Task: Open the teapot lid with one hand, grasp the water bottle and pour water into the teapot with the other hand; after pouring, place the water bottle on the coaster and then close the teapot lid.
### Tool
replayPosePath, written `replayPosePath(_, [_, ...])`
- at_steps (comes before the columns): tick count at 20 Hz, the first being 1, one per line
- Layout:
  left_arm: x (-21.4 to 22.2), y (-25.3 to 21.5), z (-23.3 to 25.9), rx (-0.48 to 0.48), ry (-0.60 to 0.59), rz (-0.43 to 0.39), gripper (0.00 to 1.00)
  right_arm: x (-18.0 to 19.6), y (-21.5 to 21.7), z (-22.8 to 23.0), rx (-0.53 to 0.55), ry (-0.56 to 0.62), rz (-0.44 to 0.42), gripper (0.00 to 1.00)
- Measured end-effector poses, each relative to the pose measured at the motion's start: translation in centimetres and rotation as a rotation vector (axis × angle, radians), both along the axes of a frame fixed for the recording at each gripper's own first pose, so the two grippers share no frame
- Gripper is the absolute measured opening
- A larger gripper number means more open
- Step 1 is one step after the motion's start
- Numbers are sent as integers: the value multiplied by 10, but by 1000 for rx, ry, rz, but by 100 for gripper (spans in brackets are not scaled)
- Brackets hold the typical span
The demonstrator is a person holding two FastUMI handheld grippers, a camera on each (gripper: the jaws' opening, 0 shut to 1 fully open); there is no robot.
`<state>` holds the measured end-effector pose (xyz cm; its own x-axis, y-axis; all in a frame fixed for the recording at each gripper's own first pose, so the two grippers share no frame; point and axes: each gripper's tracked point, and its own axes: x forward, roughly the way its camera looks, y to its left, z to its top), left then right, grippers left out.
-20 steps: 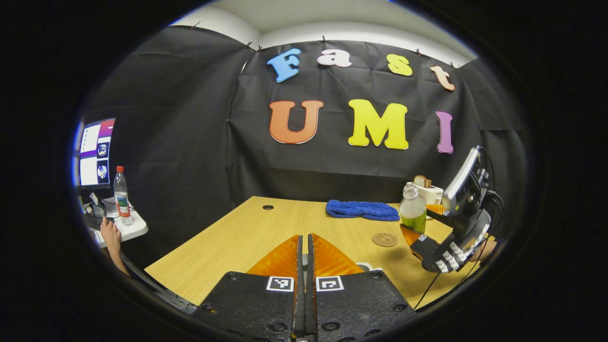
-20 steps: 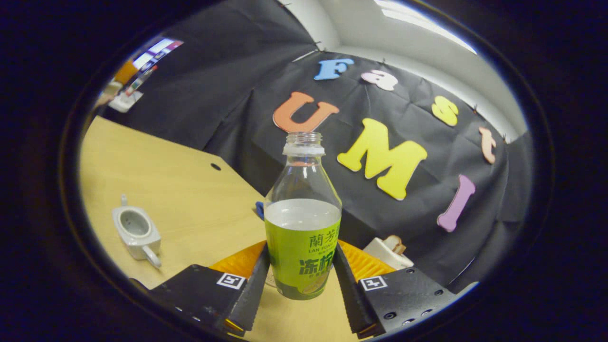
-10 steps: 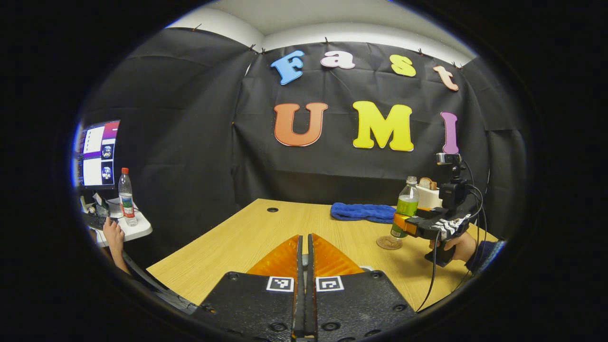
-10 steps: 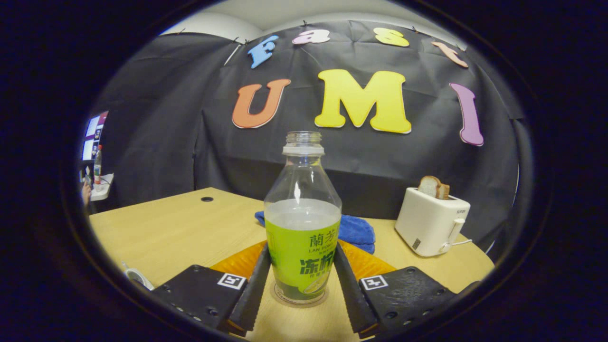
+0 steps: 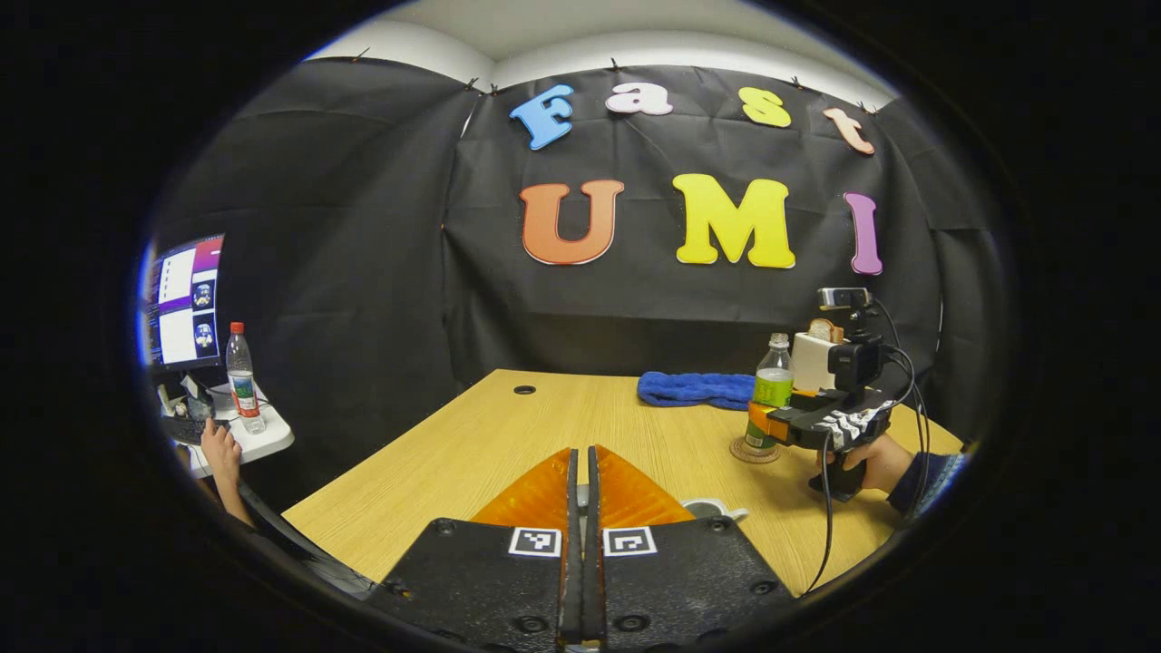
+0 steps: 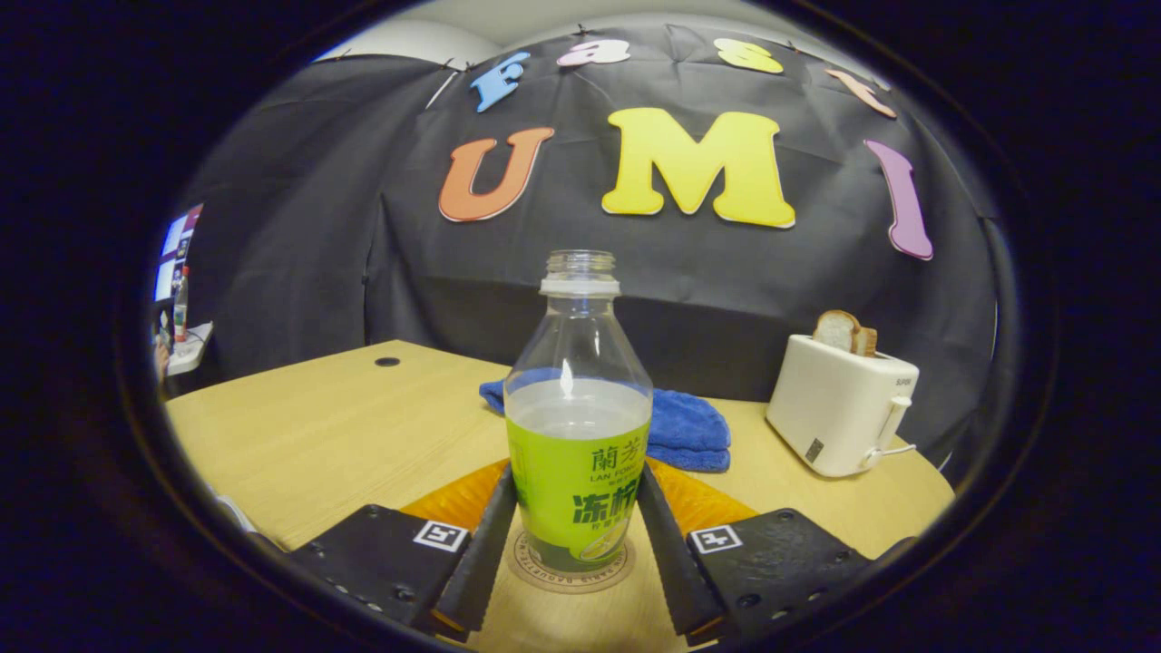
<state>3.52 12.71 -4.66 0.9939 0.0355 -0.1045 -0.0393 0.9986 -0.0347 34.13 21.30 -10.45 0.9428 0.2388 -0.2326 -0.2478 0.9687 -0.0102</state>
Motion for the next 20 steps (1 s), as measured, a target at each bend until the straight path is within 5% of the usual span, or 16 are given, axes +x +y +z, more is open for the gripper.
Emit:
replayPosePath(3, [-1,-2,0,6,2,-6,3,-3,2,-5,15,28,22,77])
replayPosePath(4, [-1,-2,0,16,3,-7,3,-6,2,-2,19,31,28,93])
replayPosePath(5, [-1,-4,0,20,1,-9,3,-10,0,3,31,22,32,98])
replayPosePath(12, [-6,-17,11,28,-27,-31,3,-56,-12,59,77,-57,60,99])
replayPosePath(20, [-15,-46,29,-17,-80,-122,3,-165,-55,119,69,-181,42,97])
